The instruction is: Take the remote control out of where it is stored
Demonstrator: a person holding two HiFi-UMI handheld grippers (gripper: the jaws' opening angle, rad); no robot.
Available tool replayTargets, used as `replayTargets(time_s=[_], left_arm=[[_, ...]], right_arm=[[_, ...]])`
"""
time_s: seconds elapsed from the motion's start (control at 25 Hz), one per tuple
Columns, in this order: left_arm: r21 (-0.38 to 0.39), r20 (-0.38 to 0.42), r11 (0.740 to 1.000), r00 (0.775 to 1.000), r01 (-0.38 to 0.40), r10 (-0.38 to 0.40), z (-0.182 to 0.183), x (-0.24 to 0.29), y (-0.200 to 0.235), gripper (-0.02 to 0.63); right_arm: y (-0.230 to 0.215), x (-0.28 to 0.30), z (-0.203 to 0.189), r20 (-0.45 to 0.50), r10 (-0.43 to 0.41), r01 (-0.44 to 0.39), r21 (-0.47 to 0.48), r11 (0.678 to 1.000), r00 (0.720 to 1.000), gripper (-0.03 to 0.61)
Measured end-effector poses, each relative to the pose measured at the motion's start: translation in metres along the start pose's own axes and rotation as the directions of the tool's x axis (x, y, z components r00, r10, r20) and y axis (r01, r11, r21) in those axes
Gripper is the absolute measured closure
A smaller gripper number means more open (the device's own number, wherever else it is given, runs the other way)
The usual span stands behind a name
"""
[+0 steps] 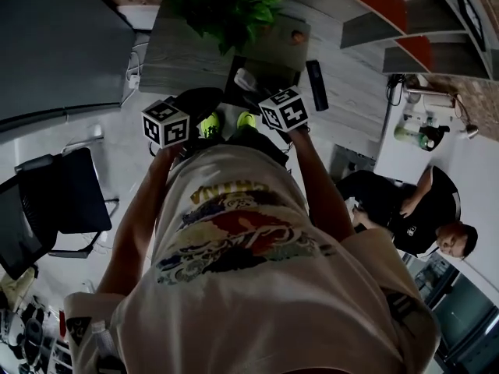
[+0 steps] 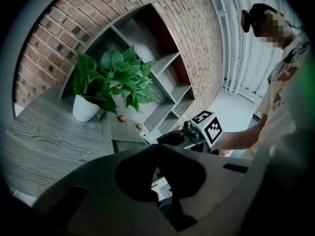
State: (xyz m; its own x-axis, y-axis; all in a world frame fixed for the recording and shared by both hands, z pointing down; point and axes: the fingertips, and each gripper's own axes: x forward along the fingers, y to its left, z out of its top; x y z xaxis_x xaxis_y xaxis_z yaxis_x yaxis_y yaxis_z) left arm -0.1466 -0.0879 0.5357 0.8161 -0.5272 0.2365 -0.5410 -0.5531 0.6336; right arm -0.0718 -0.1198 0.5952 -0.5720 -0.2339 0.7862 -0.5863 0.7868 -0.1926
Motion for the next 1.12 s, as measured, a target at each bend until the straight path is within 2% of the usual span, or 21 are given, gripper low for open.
replayTargets(time_s=[0.52, 0.84, 1.12], left_arm=[[0.066, -0.040, 0.997, 0.999, 0.032, -0.030, 0.014, 0.038, -0.023, 0.609], [0.097, -0.057, 0.994, 0.998, 0.047, -0.042, 0.027, 0.075, -0.043, 0.609], [0.111, -0.085, 0.990, 0.994, 0.083, -0.074, 0.025, 0.118, -0.057, 0.609]], right_arm=[[-0.015, -0.029, -0.008, 0.063, -0.009, 0.005, 0.072, 0.997, 0.998, 0.333], [-0.050, -0.053, -0.026, 0.077, -0.036, 0.025, 0.134, 0.991, 0.996, 0.333], [-0.081, -0.076, -0.047, 0.076, -0.071, 0.055, 0.193, 0.980, 0.995, 0.333]])
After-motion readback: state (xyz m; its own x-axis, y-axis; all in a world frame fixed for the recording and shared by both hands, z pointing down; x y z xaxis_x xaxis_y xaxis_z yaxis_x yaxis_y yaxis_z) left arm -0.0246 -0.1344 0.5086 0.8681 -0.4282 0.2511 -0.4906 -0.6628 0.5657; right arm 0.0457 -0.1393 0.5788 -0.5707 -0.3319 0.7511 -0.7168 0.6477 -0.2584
